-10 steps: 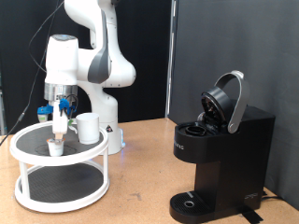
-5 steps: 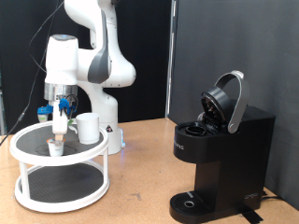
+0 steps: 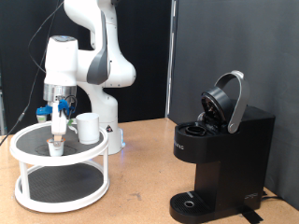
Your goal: Make a cup of coffee with the keurig machine
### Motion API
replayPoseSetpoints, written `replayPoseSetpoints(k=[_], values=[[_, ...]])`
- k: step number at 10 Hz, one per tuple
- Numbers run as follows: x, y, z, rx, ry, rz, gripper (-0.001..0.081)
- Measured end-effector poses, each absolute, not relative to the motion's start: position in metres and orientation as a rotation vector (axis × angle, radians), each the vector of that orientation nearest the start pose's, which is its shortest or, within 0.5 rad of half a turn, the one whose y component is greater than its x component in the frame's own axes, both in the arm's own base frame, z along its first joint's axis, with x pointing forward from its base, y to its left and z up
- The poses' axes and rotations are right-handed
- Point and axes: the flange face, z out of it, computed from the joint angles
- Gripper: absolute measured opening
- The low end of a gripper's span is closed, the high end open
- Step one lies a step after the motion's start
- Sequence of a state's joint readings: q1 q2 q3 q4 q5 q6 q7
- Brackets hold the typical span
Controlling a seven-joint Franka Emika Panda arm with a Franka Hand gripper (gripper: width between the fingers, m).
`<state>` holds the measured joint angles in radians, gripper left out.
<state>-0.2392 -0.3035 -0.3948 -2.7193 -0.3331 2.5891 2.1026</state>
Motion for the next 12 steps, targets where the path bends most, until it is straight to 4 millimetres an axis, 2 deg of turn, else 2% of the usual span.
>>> replayPoseSetpoints(k=[5, 10, 12], values=[[0.337, -0.2308, 0.3178, -0.966, 2.918, -0.28, 0.0734], [0.3409, -0.2285, 0.3185, -0.934, 2.908, -0.236, 0.0734], [0.3425, -0.229, 0.3209, -0.93, 2.911, -0.216, 0.0462]])
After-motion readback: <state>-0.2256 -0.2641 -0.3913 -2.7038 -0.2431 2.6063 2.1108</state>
